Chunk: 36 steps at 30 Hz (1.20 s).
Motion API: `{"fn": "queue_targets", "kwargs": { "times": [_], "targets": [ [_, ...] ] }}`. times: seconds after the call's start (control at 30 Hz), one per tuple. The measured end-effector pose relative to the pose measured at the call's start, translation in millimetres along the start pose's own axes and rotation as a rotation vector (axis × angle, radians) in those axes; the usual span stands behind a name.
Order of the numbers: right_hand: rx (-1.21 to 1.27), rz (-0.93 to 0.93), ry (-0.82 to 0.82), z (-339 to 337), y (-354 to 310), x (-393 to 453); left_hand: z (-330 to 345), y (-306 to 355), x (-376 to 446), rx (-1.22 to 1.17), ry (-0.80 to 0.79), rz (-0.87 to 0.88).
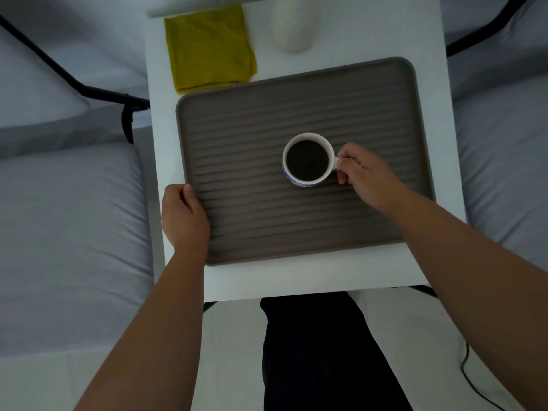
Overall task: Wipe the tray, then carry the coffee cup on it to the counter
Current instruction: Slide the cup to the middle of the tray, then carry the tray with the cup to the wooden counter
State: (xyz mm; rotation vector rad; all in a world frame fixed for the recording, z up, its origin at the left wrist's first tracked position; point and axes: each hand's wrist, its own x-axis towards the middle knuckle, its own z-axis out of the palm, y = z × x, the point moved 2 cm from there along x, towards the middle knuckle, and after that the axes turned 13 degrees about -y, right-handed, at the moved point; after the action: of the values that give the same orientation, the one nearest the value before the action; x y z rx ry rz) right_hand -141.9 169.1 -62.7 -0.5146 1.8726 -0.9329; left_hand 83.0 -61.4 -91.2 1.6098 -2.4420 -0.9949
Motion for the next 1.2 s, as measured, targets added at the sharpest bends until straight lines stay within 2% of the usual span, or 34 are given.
{"fn": "queue_targets", "kwargs": {
  "times": [0.07, 0.13, 0.23, 0.27, 0.3, 0.37, 0.4, 0.47, 0.53, 0.83, 1.0, 1.2],
  "targets": [
    [0.037, -0.014, 0.017, -2, 2, -3, -1, 2, -1, 0.007, -0.003, -0.002],
    [0.115, -0.065, 0.155, -12, 5, -10, -1, 3, -2, 0.008, -0.009, -0.008],
    [-0.052, -0.117, 0.662, -42, 19, -25, -2, 5, -2, 0.004, -0.012, -0.013],
    [-0.148, -0.040, 0.791, -52, 30, -27, -2, 6, -2, 0.007, -0.014, -0.013],
    [-0.221, 0.089, 0.851, -58, 41, -28, -2, 8, -3, 0.013, -0.017, -0.015],
    [-0.239, 0.285, 0.779, -61, 63, -29, -3, 9, -4, 0.027, -0.018, -0.018],
    [-0.197, 0.293, 0.724, -59, 70, -28, -3, 10, -4, 0.030, -0.018, -0.018],
    [-0.150, 0.245, 0.687, -56, 74, -29, -3, 10, -3, 0.029, -0.020, -0.017],
    [-0.154, 0.214, 0.719, -55, 72, -30, -5, 10, -2, 0.029, -0.024, -0.022],
    [-0.140, 0.201, 0.686, -44, 59, -46, -29, -1, -27, -0.035, -0.020, -0.080],
    [-0.049, 0.189, 0.656, -39, 35, -64, -67, -9, -52, -0.081, 0.021, -0.070],
    [-0.067, 0.099, 0.562, -45, -27, -94, -134, 5, -101, -0.133, 0.073, -0.139]
  ]
}}
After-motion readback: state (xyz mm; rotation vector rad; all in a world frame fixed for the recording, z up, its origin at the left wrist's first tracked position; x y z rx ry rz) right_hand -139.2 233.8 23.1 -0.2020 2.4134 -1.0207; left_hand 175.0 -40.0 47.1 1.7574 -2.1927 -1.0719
